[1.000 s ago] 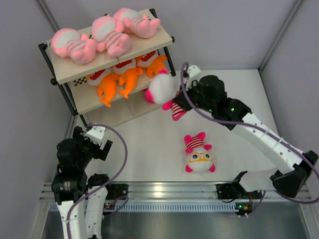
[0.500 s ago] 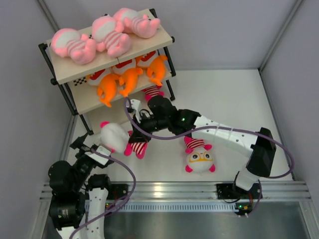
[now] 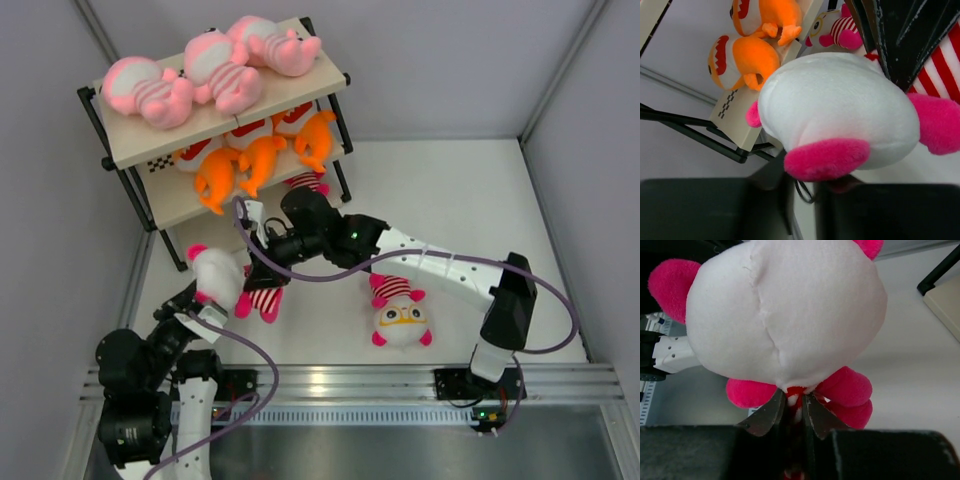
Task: Place and organize the stuffed toys onto the shelf
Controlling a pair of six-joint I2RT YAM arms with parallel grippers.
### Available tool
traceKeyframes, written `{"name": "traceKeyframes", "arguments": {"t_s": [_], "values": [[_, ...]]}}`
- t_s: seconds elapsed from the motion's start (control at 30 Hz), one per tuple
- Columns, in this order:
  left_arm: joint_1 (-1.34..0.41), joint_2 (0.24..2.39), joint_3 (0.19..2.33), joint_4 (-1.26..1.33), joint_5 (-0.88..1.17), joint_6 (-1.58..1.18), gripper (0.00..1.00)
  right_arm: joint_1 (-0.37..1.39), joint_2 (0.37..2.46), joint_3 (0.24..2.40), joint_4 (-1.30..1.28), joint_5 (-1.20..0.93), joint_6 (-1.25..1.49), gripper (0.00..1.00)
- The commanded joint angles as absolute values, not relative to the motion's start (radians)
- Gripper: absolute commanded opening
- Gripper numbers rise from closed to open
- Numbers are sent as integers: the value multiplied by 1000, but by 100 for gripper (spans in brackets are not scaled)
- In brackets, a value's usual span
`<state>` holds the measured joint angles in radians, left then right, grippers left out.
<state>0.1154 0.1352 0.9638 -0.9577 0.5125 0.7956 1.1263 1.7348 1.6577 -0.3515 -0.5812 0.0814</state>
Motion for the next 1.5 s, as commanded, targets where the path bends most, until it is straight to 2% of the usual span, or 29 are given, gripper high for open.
{"name": "traceKeyframes", "arguments": {"t_s": [0.0, 0.03, 0.1, 0.13, 0.2, 0.23, 0.27, 0.33, 0.47, 0.57, 0.7, 0.8, 0.93, 1.1, 1.27, 1.4, 1.47], "values": [[117, 143, 977, -950, 620, 769, 5, 1197, 1726, 1724, -265, -680, 43, 15], [117, 147, 979, -948, 611, 744, 0, 1197, 1720, 1724, -282, -664, 25, 25], [117, 158, 977, -950, 563, 683, 0, 1189, 1695, 1700, -291, -608, 15, 41], [115, 176, 973, -950, 539, 657, 0, 1175, 1680, 1683, -288, -583, 14, 58], [115, 213, 963, -948, 465, 577, 0, 1155, 1626, 1616, -282, -496, 11, 66], [115, 227, 954, -950, 441, 557, 0, 1140, 1606, 1594, -284, -450, 8, 73], [114, 242, 950, -948, 421, 539, 0, 1135, 1583, 1573, -284, -336, 0, 74], [114, 296, 950, -948, 364, 499, 0, 1135, 1510, 1496, -275, -243, -64, 78], [114, 400, 969, -950, 283, 450, 0, 1135, 1389, 1353, -186, -85, -110, 80], [114, 477, 989, -963, 262, 425, 0, 1152, 1283, 1162, 34, -6, -170, 81], [113, 512, 1008, -985, 274, 423, 0, 1172, 1272, 1066, 170, 44, -205, 81], [114, 528, 1028, -997, 272, 416, 0, 1175, 1314, 1048, 236, 52, -221, 79], [114, 528, 1046, -997, 253, 400, 0, 1175, 1414, 1094, 281, 78, -100, 77], [114, 525, 1054, -996, 256, 402, 0, 1152, 1477, 1075, 357, -32, 145, 77], [113, 534, 1055, -997, 268, 403, 0, 1141, 1523, 1098, 353, -127, 228, 75], [114, 528, 1066, -997, 262, 399, 0, 1141, 1589, 1155, 327, -109, 287, 64], [114, 526, 1068, -997, 258, 394, 0, 1141, 1630, 1195, 304, -98, 302, 53]]}}
